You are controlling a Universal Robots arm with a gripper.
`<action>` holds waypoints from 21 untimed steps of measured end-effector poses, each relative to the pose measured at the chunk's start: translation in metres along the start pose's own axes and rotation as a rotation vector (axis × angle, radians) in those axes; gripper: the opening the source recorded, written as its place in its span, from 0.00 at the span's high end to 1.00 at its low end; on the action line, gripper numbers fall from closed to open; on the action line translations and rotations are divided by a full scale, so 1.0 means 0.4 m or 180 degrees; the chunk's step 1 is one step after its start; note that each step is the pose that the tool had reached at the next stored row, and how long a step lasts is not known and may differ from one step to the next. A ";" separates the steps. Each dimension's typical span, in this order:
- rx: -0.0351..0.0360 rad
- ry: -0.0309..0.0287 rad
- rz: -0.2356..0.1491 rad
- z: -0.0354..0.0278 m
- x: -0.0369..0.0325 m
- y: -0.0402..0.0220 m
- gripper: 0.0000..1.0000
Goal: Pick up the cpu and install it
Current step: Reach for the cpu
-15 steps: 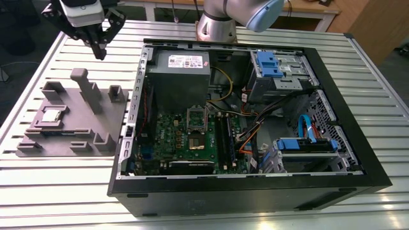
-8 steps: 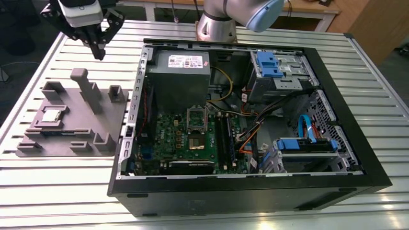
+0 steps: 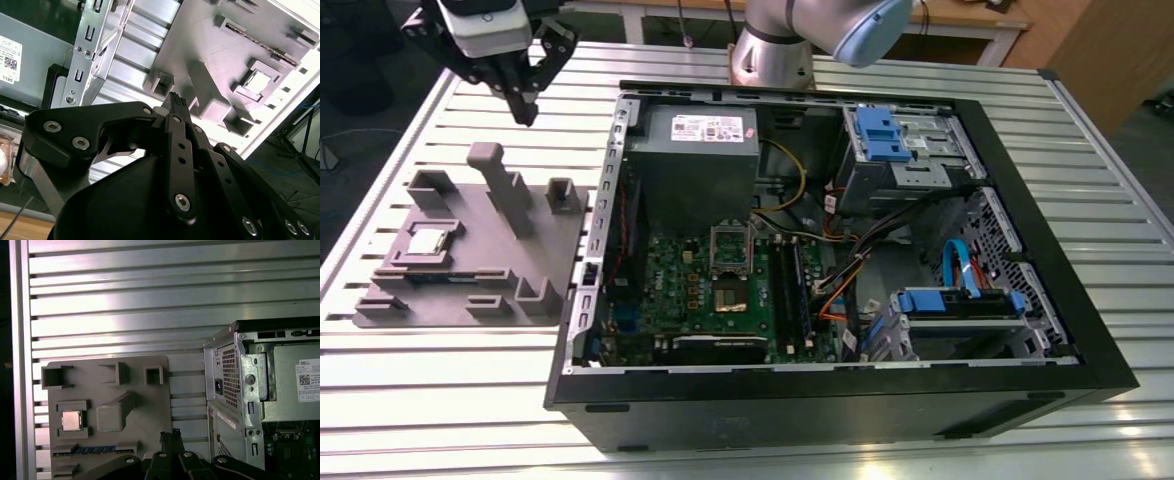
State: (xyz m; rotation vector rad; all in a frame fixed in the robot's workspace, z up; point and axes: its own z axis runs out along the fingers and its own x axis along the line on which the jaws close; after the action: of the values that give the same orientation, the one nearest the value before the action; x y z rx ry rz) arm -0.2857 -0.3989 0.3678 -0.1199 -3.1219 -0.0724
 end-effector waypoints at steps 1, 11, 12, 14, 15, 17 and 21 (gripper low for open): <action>0.0000 0.0000 0.0000 0.000 0.001 0.000 0.90; 0.0000 0.0005 0.0000 0.002 0.007 -0.001 0.90; 0.0000 0.0006 0.0000 0.002 0.007 -0.001 0.90; 0.0001 0.0007 0.0001 0.002 0.008 -0.001 0.90; 0.0001 0.0007 0.0000 0.002 0.009 -0.001 0.90; 0.0001 0.0008 0.0001 0.003 0.010 -0.001 0.90; 0.0001 0.0011 0.0001 0.004 0.012 -0.001 0.90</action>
State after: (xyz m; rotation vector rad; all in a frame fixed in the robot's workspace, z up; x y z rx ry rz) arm -0.2906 -0.3989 0.3665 -0.1200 -3.1185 -0.0721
